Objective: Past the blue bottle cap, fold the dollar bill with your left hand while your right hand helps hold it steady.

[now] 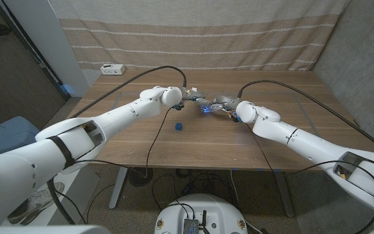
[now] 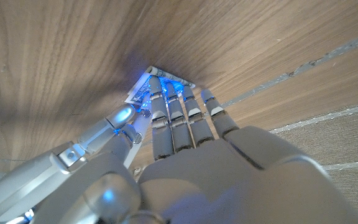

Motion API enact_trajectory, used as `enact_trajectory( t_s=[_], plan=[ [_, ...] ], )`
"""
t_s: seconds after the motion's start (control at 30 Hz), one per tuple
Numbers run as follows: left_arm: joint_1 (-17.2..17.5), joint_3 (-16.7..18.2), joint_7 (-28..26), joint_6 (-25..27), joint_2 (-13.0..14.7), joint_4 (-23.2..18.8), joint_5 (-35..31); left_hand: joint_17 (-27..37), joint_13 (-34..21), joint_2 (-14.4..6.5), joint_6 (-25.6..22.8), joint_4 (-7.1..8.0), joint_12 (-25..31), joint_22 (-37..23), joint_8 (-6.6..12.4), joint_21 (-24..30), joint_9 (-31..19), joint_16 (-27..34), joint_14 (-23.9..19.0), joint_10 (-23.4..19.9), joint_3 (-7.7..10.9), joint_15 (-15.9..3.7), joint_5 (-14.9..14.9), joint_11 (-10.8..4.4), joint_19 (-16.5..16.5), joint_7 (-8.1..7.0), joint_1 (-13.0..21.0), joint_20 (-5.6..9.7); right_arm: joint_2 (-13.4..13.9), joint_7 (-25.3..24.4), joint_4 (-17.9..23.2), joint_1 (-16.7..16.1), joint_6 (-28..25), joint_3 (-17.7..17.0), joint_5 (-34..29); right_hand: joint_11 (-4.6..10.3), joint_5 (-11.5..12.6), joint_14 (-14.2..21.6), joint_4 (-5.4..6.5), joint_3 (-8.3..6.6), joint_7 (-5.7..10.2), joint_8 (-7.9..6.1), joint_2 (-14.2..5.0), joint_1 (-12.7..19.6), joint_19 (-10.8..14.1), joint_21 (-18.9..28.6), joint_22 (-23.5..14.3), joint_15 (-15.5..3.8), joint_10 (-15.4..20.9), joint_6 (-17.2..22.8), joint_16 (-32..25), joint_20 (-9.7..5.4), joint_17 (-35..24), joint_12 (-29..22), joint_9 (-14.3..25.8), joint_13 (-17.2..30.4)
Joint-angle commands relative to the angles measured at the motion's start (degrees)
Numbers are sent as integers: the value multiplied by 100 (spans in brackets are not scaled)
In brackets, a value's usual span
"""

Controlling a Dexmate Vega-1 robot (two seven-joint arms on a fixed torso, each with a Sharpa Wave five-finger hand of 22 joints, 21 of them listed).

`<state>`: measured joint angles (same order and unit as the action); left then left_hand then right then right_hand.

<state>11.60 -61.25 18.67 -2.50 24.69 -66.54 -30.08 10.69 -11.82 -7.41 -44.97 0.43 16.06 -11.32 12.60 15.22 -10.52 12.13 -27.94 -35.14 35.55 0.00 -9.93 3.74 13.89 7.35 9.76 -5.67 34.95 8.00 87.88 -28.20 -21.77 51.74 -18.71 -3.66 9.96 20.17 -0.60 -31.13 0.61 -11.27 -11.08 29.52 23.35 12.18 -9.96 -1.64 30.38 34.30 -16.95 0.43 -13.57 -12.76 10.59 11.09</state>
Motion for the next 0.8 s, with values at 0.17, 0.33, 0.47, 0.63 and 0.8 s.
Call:
enact_trajectory(
  t_s=[0.17, 0.33, 0.47, 0.63, 0.8],
  plan=[
    [151, -85, 205, 107, 213, -222, -116, -64, 25, 30, 556, -22, -315, 13, -233, 101, -3, -219, 477, 486, 110, 3, 2, -165, 324, -154, -11, 155, 12, 16, 55, -18, -74, 30, -55, -37, 17, 84, 8, -36, 6, 13, 20, 17, 69, 45, -33, -39, 55, 76, 0, 49, -14, -13, 2, 8],
    [166, -101, 432, 165, 202, -178, -59, -95, 63, -1, 899, -68, -460, 44, -277, 83, 11, -259, 870, 772, 185, 54, -4, -114, 402, -122, 31, 241, -4, 27, 36, -3, -67, 47, -68, -40, 18, 86, 8, -40, 0, 15, 20, 18, 75, 45, -33, -45, 50, 82, 5, 48, -12, -6, 1, 8],
    [173, -83, 433, 137, 206, -153, -30, -99, 71, -15, 909, -59, -458, 52, -258, 119, 14, -223, 829, 765, 198, 103, -5, -96, 531, -105, 26, 277, -26, 44, 11, 19, -81, 64, -81, -47, 17, 92, 6, -41, 2, 17, 23, 19, 74, 43, -34, -49, 57, 85, 7, 50, -10, -5, 1, 8],
    [274, 163, 161, -81, 288, -215, 233, -75, 75, 39, 1260, 36, -488, 54, -285, -32, 16, -201, 921, 911, 151, 78, 2, -59, 268, -313, -105, -20, -49, 62, -18, 48, -95, 93, -106, -48, 16, 90, 10, -39, -5, 20, 22, 16, 76, 42, -34, -55, 66, 84, 10, 48, -12, -4, 1, 8],
    [431, 474, -441, -483, 419, -350, 428, -51, 56, 75, 1362, 100, -455, 42, -240, -159, 8, -153, 901, 937, 117, 213, -1, 59, -6, -305, -191, -146, -72, 69, -46, 71, -103, 118, -128, -45, 17, 123, 9, -43, 6, 14, 23, 17, 82, 43, -34, -69, 83, 107, 3, 54, -9, -7, 1, 8]
  ],
)
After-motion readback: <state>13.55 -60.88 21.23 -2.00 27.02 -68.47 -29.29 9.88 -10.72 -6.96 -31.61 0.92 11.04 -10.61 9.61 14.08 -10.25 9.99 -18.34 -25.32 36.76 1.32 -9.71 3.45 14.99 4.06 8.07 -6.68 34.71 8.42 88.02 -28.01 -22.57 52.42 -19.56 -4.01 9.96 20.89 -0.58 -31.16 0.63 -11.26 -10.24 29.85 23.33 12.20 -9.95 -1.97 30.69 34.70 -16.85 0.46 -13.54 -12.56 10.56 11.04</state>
